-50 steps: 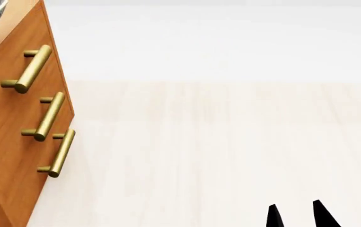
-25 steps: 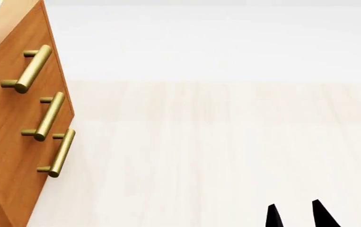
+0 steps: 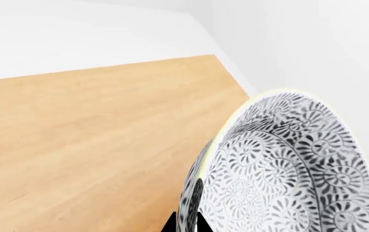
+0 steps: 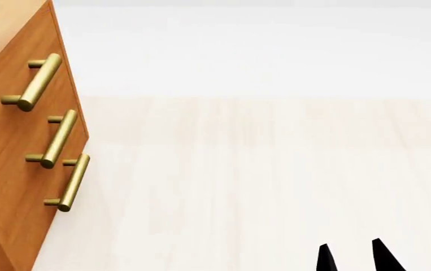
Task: Put the bowl on top of the cabinet.
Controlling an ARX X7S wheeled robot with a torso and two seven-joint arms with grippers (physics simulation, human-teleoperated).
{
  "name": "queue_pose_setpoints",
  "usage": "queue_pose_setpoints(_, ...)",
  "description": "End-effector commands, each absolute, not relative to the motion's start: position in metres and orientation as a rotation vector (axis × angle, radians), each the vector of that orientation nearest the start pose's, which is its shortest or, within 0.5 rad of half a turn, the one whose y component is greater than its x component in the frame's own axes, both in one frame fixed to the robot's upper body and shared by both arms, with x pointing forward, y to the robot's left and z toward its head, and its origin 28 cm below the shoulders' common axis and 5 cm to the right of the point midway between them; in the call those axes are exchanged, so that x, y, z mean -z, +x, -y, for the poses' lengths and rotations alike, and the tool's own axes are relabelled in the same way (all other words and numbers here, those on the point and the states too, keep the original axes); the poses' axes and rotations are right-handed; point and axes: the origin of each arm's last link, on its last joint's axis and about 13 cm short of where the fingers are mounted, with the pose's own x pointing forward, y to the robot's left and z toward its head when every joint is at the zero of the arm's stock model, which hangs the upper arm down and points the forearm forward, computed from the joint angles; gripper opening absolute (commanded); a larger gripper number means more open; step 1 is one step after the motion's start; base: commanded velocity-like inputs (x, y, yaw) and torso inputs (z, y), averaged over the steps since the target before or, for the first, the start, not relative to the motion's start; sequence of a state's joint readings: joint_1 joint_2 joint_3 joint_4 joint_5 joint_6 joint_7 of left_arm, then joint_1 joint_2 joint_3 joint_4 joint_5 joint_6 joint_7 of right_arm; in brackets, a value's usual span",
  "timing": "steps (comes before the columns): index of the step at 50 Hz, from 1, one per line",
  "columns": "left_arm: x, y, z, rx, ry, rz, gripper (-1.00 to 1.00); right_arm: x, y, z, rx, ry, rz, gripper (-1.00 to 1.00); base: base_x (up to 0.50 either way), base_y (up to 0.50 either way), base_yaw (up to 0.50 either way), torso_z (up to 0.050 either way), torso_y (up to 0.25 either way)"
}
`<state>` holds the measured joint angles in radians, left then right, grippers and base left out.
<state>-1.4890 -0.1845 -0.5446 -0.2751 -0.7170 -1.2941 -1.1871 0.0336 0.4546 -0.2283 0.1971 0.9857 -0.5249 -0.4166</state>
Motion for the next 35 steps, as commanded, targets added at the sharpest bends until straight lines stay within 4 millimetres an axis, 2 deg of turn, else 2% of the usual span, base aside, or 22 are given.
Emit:
queue_pose_setpoints(1,-0.3742,0.3311,-0.29,-0.669,-0.714,-0.241,-1.0,-0.0208,0.2133,0.1869,-0.323,0.439,0.345,1.0,0.0,0.0,0.0,0.0,0.0)
queue_pose_setpoints(15,-0.3775,0.3328,-0.2959,-0.698,-0.723,-0.271,-1.0,-0.0207,0.214,0.1868,-0.324,0.439,0.343,1.0,0.0,0.0,0.0,0.001,0.0)
queue_pose_setpoints(35,-0.3714,0.3336,-0.2956,-0.709,-0.72,-0.283,-1.0,-0.0209,0.2138,0.1868,-0.323,0.437,0.343,1.0,0.0,0.0,0.0,0.0,0.001)
